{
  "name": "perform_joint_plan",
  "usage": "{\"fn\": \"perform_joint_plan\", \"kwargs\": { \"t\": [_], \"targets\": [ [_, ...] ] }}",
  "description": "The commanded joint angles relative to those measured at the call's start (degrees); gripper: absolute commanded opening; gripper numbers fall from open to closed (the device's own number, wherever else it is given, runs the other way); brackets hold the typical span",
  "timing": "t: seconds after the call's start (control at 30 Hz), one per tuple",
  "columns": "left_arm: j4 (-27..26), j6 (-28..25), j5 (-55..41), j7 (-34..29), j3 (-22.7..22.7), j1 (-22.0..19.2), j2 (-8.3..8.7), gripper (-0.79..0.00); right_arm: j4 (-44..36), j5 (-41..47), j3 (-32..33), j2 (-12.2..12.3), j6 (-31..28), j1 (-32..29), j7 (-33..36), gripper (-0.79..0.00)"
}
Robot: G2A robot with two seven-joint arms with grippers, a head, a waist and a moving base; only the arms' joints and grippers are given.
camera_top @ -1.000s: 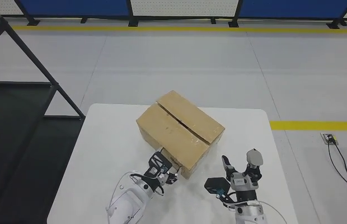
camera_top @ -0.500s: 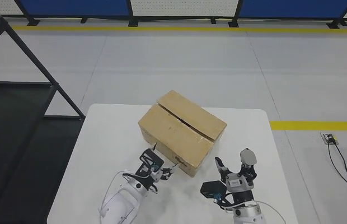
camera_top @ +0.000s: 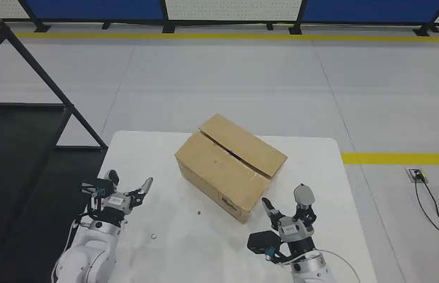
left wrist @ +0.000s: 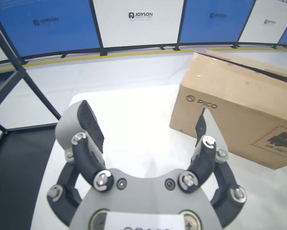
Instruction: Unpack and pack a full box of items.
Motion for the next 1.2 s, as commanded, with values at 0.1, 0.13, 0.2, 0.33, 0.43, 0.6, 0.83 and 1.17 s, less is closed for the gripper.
{"fn": "perform_joint_plan", "kwargs": {
  "t": [0.1, 0.13, 0.2, 0.33, 0.43, 0.6, 0.83, 1.17],
  "targets": [
    [2.19, 1.04, -1.54, -3.62, -1.0, -2.81, 0.13, 0.0, -1.38, -0.42, 0.56, -0.03, 0.77, -1.96, 0.7, 0.0],
    [2.19, 1.04, -1.54, -3.62, -1.0, -2.81, 0.13, 0.0, -1.53, -0.72, 0.57, -0.03, 0.71, -2.12, 0.86, 0.0],
    [2.19, 1.04, -1.54, -3.62, -1.0, -2.81, 0.13, 0.0, -1.53, -0.72, 0.57, -0.03, 0.71, -2.12, 0.86, 0.0],
    [2.19, 1.04, -1.54, -3.62, -1.0, -2.81, 0.13, 0.0, -1.53, -0.72, 0.57, -0.03, 0.71, -2.12, 0.86, 0.0],
    [2.82, 1.7, -3.13, -3.8, -1.07, -2.83, 0.04, 0.0, -1.53, -0.72, 0.57, -0.03, 0.71, -2.12, 0.86, 0.0],
    [6.53, 2.8, -3.08, -5.88, 0.32, -7.72, -0.03, 0.0, -1.57, 0.69, 0.7, -0.1, 0.32, -1.72, -0.36, 0.0],
    [16.89, 0.44, -2.65, -9.24, 4.55, -18.86, -0.24, 0.0, -1.96, 0.81, 1.25, -0.11, 1.77, -3.75, -1.78, 0.0],
    [32.47, -1.09, 3.19, -8.41, 14.86, -32.17, -1.67, 0.0, -2.53, 3.6, 4.27, 0.14, 5.6, -9.53, -5.09, 0.0]
  ]
}}
